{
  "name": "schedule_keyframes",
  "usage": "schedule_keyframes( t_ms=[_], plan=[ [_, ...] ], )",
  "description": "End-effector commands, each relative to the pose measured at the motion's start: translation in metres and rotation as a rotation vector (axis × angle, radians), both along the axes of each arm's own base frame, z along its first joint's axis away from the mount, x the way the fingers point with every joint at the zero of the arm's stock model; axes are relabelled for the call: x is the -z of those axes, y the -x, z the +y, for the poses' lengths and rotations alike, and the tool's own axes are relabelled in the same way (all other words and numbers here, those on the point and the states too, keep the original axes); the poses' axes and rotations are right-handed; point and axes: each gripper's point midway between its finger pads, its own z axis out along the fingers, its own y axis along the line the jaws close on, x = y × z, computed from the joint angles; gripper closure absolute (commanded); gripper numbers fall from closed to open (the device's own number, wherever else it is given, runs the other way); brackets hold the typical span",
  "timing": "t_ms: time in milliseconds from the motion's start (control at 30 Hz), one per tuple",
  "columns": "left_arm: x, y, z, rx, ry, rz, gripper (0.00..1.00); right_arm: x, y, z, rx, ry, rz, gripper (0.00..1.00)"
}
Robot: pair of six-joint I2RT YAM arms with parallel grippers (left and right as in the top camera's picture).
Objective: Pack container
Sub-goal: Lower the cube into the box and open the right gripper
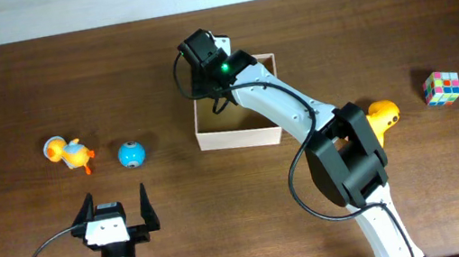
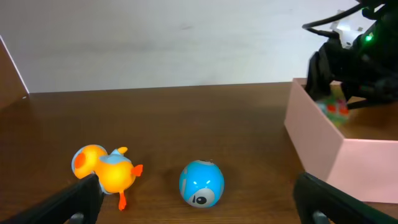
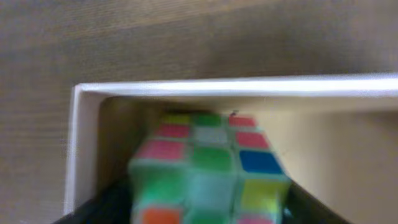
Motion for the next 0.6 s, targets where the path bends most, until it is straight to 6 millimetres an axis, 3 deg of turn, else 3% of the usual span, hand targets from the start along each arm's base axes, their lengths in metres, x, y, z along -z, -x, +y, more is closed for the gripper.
schedule_keyframes(
  t_ms=[0, 367, 433, 500, 567],
  plan=[
    [0.0015, 0.0001, -0.0005, 0.002, -0.015, -0.002, 0.01, -0.0042, -0.0032, 0.0024, -0.001, -0.007, -0.013, 0.25],
    [0.0015, 0.0001, -0.0005, 0.002, -0.015, -0.002, 0.01, -0.0010, 0.0032, 0.0047, -0.059, 0.006, 0.012, 0.22],
    [0.0015, 0.0001, -0.0005, 0.002, -0.015, -0.002, 0.01, -0.0019, 0.0048, 0.0036, -0.064, 0.012, 0.017, 0.36],
    [0.0015, 0.0001, -0.0005, 0.002, -0.015, -0.002, 0.01, -0.0041, 0.0061, 0.0006, -0.061, 0.019, 0.021, 0.63],
    [0.0015, 0.0001, -0.0005, 0.002, -0.015, -0.002, 0.01, -0.0072, 0.0056, -0.0024, -0.055, 0.024, 0.017, 0.73]
  ],
)
